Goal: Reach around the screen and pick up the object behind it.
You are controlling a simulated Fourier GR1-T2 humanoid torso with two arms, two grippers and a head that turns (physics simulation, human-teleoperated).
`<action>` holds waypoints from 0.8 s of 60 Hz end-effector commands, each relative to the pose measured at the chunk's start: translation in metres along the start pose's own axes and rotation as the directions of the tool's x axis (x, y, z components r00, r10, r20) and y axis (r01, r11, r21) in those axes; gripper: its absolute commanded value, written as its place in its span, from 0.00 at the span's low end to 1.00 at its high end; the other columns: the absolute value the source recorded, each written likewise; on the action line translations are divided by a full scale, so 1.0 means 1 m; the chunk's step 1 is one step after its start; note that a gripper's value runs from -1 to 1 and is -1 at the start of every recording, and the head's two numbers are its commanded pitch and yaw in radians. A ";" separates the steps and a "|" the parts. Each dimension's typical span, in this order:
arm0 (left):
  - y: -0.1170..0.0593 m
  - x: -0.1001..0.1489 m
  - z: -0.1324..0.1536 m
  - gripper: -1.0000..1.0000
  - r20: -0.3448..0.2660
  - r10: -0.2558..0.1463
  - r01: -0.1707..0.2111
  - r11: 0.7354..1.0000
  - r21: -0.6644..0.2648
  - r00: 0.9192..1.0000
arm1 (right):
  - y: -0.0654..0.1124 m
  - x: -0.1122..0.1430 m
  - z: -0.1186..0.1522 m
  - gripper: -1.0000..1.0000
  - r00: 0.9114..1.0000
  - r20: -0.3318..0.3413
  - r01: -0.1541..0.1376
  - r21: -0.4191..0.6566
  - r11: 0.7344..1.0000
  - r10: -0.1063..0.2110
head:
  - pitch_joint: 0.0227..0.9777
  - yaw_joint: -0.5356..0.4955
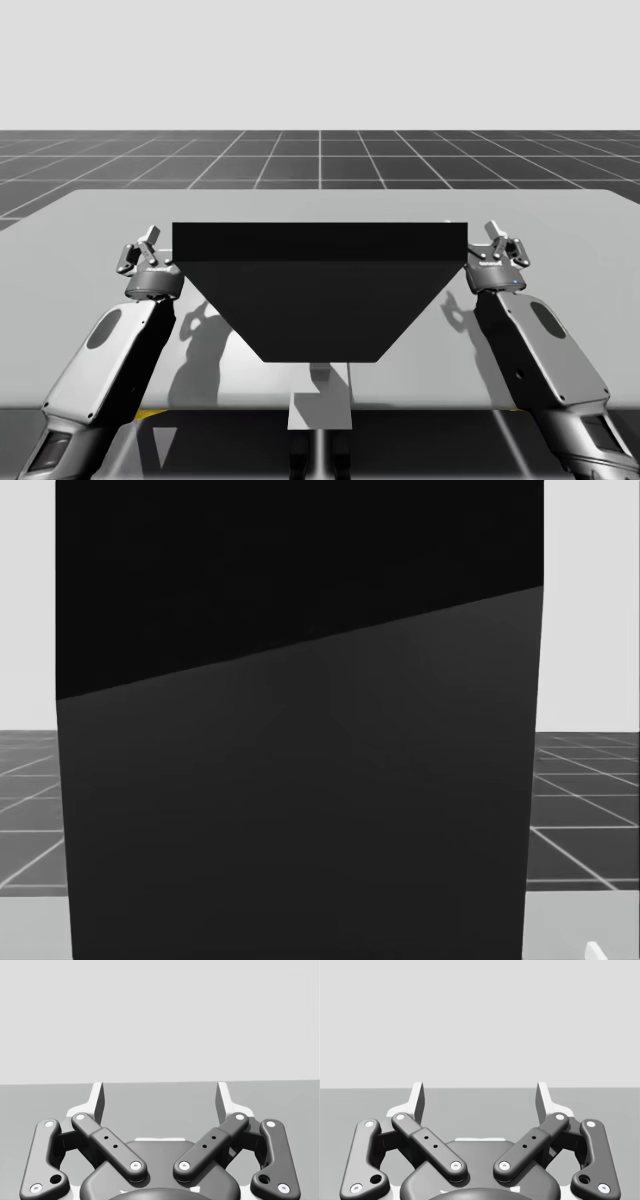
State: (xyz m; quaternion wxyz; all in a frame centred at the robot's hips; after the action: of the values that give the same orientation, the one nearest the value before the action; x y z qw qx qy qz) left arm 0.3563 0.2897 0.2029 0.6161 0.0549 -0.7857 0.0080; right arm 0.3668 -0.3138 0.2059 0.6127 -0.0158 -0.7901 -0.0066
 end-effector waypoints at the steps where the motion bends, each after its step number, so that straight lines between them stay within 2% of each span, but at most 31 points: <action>1: 0.000 0.000 -0.001 0.00 0.003 -0.001 0.001 1.000 0.001 1.000 | 0.001 -0.001 0.001 0.00 1.000 0.019 0.018 0.011 1.000 -0.018 | 0.10 0.49; 7: 0.000 -0.001 -0.001 0.00 0.001 -0.001 0.001 1.000 0.001 1.000 | 0.005 0.000 0.003 0.00 1.000 0.002 0.016 0.068 0.998 -0.016 | 0.11 0.49; 9: 0.000 -0.001 -0.001 0.00 -0.002 -0.001 0.001 1.000 -0.002 1.000 | 0.007 0.000 0.003 0.00 1.000 0.000 0.006 0.076 0.997 -0.006 | 0.11 0.49; 14: -0.001 -0.002 -0.001 0.00 -0.033 0.000 -0.001 0.999 -0.032 0.999 | 0.007 -0.001 0.003 0.00 1.000 -0.023 0.003 0.112 0.994 0.000 | 0.11 0.49; 15: -0.001 -0.002 -0.001 0.00 -0.046 0.001 -0.003 0.999 -0.045 0.999 | 0.006 0.000 0.003 0.00 0.999 -0.036 0.016 0.124 0.992 -0.012 | 0.11 0.49; 18: -0.002 -0.002 0.000 0.00 -0.054 0.004 -0.007 0.998 -0.063 0.999 | 0.006 0.001 0.004 0.00 0.999 -0.046 0.033 0.138 0.990 -0.027 | 0.11 0.49; 20: -0.002 -0.001 0.000 0.00 -0.071 0.012 -0.019 0.996 -0.090 0.997 | 0.006 0.004 0.005 0.00 0.997 -0.057 0.058 0.158 0.986 -0.050 | 0.11 0.49; 23: -0.004 0.001 0.003 0.00 -0.086 0.006 -0.017 0.991 -0.129 0.996 | 0.006 0.009 0.009 0.00 0.997 -0.054 0.068 0.198 0.978 -0.059 | 0.11 0.49; 26: -0.005 0.005 0.006 0.00 -0.104 0.003 -0.022 0.983 -0.183 0.995 | 0.006 0.017 0.013 0.00 0.992 -0.066 0.118 0.245 0.962 -0.105 | 0.11 0.49; 29: -0.006 0.008 0.009 0.00 -0.112 -0.005 -0.018 0.978 -0.207 0.994 | 0.005 0.020 0.016 0.00 0.993 -0.066 0.116 0.262 0.958 -0.102 | 0.11 0.49; 32: -0.007 0.013 0.013 0.00 -0.129 0.000 -0.034 0.965 -0.260 0.992 | 0.004 0.026 0.021 0.00 0.988 -0.092 0.143 0.306 0.941 -0.120 | 0.11 0.49; 37: -0.007 0.019 0.019 0.00 -0.154 -0.007 -0.044 0.944 -0.328 0.988 | 0.004 0.030 0.027 0.00 0.985 -0.114 0.158 0.343 0.926 -0.125 | 0.12 0.48; 38: -0.007 0.022 0.022 0.00 -0.173 -0.006 -0.058 0.931 -0.360 0.985 | 0.005 0.032 0.031 0.00 0.984 -0.129 0.160 0.369 0.916 -0.120 | 0.12 0.48; 40: -0.006 0.023 0.025 0.00 -0.186 -0.009 -0.065 0.919 -0.390 0.982 | 0.005 0.033 0.033 0.00 0.985 -0.131 0.153 0.381 0.912 -0.110 | 0.12 0.49; 41: -0.006 0.024 0.026 0.00 -0.186 -0.009 -0.068 0.913 -0.402 0.982 | 0.006 0.033 0.035 0.00 0.986 -0.130 0.147 0.392 0.908 -0.103 | 0.12 0.49; 42: -0.004 0.026 0.030 0.00 -0.194 -0.016 -0.071 0.899 -0.432 0.981 | 0.008 0.034 0.039 0.00 0.987 -0.136 0.139 0.430 0.892 -0.088 | 0.12 0.48; 48: 0.000 0.033 0.041 0.00 -0.208 -0.024 -0.088 0.856 -0.509 0.978 | 0.012 0.035 0.052 0.00 0.990 -0.135 0.100 0.506 0.856 -0.036 | 0.13 0.48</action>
State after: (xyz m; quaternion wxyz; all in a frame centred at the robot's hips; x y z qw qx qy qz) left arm 0.3278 0.2888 0.2228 0.6791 -0.0823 -0.7161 -0.1390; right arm 0.3278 -0.3109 0.2296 0.6386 0.1501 -0.7440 0.1273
